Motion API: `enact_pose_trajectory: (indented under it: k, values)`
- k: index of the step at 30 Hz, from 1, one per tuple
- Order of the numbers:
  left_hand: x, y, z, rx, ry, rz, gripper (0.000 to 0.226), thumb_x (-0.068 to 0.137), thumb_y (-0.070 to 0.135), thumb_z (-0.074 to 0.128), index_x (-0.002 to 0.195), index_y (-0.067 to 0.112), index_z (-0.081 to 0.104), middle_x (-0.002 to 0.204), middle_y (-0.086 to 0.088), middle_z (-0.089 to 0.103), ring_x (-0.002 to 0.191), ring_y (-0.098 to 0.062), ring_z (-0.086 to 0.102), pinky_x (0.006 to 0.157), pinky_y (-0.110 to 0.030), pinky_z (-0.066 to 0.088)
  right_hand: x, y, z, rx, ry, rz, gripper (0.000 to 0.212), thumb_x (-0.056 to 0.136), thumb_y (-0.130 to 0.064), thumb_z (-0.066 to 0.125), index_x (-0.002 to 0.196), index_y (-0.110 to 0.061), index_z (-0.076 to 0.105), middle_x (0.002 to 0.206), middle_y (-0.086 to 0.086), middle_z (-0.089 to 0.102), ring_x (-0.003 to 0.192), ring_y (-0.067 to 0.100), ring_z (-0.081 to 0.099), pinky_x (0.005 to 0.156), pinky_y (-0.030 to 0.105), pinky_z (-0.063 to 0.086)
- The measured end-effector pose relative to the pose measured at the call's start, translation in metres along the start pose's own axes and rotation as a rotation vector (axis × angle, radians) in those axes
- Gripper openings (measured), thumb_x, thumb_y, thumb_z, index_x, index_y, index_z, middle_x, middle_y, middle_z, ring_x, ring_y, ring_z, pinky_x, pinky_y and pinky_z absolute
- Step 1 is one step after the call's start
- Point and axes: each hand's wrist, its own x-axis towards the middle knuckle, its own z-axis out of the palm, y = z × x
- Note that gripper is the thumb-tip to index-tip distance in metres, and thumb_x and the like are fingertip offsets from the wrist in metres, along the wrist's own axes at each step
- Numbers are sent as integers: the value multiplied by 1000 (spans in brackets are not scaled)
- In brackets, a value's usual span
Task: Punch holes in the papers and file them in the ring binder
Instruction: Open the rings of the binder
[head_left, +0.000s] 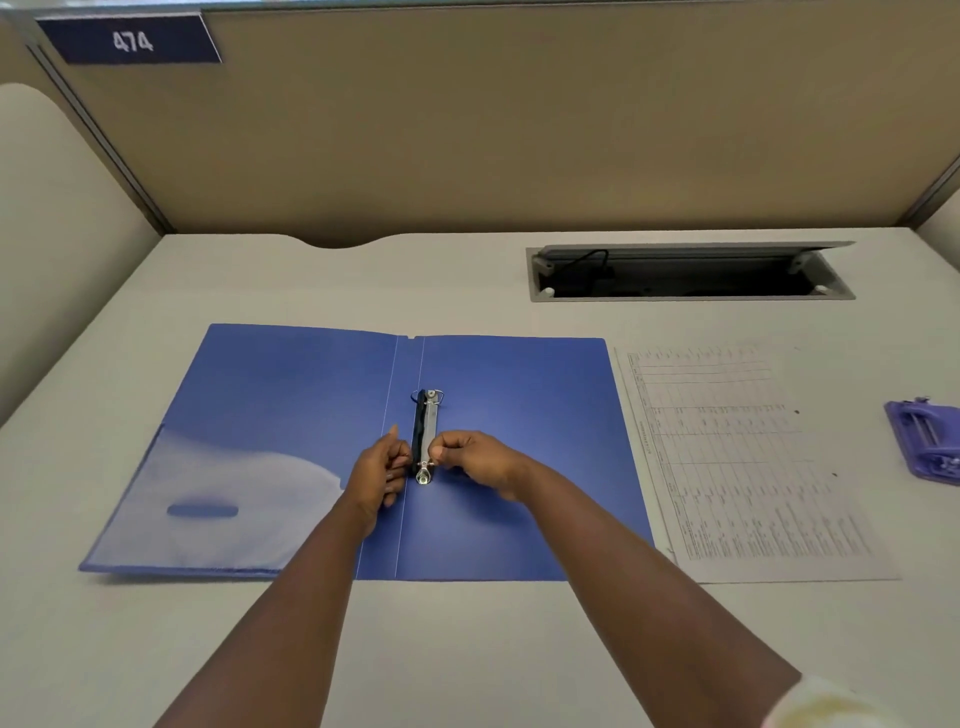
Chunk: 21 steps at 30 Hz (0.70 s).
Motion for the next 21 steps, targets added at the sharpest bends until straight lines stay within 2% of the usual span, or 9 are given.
enact_pose_trajectory:
  k: [5, 8, 11, 14, 16, 19, 21]
  values:
    - [1, -5, 1, 150, 79, 39, 44, 98, 21, 35, 54, 16, 29, 32, 10, 28, 28, -3, 20, 31, -13, 18, 1, -1, -1, -31, 0, 0, 31, 96, -14, 45, 68, -23, 54, 67, -3, 48, 62, 8, 37, 63, 18, 32]
    - [3, -7, 1, 141, 104, 37, 40, 93, 12, 40, 55, 17, 32, 38, 10, 29, 29, -3, 21, 34, -13, 17, -2, -1, -2, -37, 8, -3, 31, 96, -14, 45, 68, -23, 55, 67, -5, 50, 61, 6, 39, 62, 16, 33]
    - [2, -8, 0, 163, 111, 63, 37, 92, 6, 40, 56, 15, 38, 36, 11, 32, 29, -4, 23, 34, -13, 19, -4, -1, 0, -24, 38, -31, 27, 95, -13, 47, 71, -21, 58, 68, -6, 53, 63, 5, 43, 63, 15, 35]
    - [-1, -9, 1, 158, 118, 107, 29, 92, 4, 38, 65, 11, 48, 33, 10, 35, 28, -3, 25, 32, -14, 22, -6, 5, 2, 1, 116, -78, 14, 92, -9, 52, 92, -14, 65, 66, -6, 53, 61, 5, 44, 61, 15, 37]
    - [-2, -10, 2, 133, 128, 139, 25, 94, 6, 37, 74, 12, 52, 40, 7, 40, 27, -3, 26, 30, -14, 24, -9, 13, 1, -34, 187, -122, 18, 88, -6, 56, 103, -13, 63, 60, -5, 46, 56, 7, 40, 59, 16, 36]
    - [-3, -15, 3, 97, 200, 182, 23, 96, 8, 37, 80, 17, 51, 60, -5, 45, 28, -2, 29, 30, -13, 24, -18, 21, 2, -61, 272, -168, 29, 82, -1, 62, 110, -9, 60, 67, -1, 51, 64, 8, 47, 69, 16, 42]
    - [-5, -18, 4, 109, 250, 207, 18, 96, 10, 38, 90, 15, 54, 62, -4, 47, 27, -2, 31, 30, -12, 25, -24, 27, 4, -160, 335, -216, 32, 81, -2, 64, 112, -7, 60, 76, -2, 53, 74, 12, 51, 76, 17, 41]
